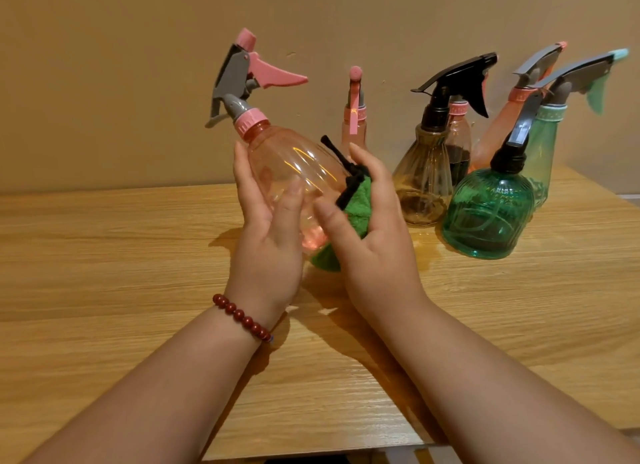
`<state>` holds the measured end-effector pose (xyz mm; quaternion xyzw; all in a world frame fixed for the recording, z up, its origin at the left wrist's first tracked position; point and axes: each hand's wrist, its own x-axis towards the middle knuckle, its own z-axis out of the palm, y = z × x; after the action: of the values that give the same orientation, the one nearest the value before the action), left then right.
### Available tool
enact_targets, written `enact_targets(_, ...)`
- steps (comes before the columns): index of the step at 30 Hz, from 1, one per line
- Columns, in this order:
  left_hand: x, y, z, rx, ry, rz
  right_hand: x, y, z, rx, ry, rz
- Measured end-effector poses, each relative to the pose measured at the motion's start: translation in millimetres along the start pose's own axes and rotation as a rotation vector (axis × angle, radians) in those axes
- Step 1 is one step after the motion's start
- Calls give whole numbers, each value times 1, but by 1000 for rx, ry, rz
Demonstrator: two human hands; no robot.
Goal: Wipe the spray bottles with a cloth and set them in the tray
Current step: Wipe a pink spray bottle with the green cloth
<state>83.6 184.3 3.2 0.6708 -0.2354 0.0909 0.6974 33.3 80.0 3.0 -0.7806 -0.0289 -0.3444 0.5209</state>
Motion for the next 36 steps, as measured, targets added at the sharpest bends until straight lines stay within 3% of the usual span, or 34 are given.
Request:
enact_targets(2,2,-2,-3,-92,-49,-84,0,0,-3,-16,-1,28)
enact_targets(4,0,-3,-6,41,-104,-23,2,0,-6,11,28,72)
enact_targets(8,-4,7,-13,607,17,386,3,1,-10,104,30,153)
enact_targets(10,-5,7,-21,757,34,585,4,0,-10,101,9,179)
enact_targets(12,-2,4,-29,806,-1,648,4,1,-10,81,-16,190)
enact_targets(16,2,4,-38,832,-103,582,1,-3,-11,19,-105,155)
enact_targets(20,3,-1,-41,835,-235,406,-2,0,-8,-190,-226,101)
enact_targets(28,1,-10,-38,806,-211,291,-3,-1,-11,-427,-180,87)
enact_targets(32,-2,-6,-34,818,-166,300,4,-10,-21,-370,-38,184)
enact_targets(36,-1,-7,-32,811,-175,273,1,-10,-28,-219,-84,347)
